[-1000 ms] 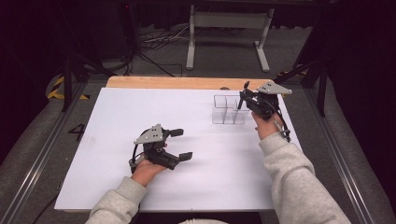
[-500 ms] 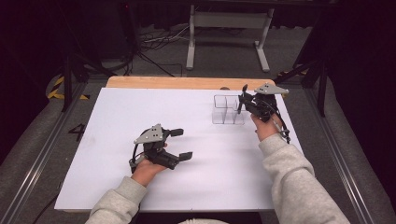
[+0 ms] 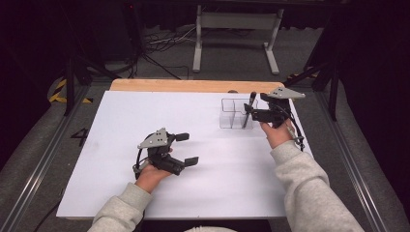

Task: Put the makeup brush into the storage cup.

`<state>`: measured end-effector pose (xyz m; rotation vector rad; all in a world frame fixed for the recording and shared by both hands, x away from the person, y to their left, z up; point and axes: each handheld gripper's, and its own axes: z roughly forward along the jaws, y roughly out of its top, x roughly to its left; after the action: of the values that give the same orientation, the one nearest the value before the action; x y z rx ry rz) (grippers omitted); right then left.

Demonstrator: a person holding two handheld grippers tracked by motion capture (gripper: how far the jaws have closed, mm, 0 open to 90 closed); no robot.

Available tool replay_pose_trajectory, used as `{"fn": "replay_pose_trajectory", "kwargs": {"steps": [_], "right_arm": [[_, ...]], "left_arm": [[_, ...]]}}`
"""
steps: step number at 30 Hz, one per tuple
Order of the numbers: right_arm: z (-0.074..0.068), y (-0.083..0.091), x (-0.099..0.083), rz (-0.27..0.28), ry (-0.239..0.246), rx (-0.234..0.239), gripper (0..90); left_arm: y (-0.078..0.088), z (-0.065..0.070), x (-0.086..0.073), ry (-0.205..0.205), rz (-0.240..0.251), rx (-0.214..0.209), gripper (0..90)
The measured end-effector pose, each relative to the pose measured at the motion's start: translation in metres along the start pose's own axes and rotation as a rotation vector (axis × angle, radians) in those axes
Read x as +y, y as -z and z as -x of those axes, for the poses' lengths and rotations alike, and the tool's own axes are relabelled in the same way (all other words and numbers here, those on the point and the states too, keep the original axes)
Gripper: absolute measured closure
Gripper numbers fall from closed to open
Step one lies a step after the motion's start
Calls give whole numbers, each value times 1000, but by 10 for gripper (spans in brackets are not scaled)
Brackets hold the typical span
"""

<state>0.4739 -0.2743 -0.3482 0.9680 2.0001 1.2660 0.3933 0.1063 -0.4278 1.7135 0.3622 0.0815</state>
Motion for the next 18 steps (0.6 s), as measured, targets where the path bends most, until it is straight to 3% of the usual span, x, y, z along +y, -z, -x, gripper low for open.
{"fn": "replay_pose_trajectory", "kwargs": {"steps": [5,11,18], "right_arm": [[-7,16,0,56,37,50,125],[-9,33,0,116,35,115,68],[-14,54,-5,159,73,171,38]], "left_arm": [[8,1,-2,11,-5,14,41],[16,2,-1,6,-12,26,40],[28,5,0,7,-10,46,40]]}}
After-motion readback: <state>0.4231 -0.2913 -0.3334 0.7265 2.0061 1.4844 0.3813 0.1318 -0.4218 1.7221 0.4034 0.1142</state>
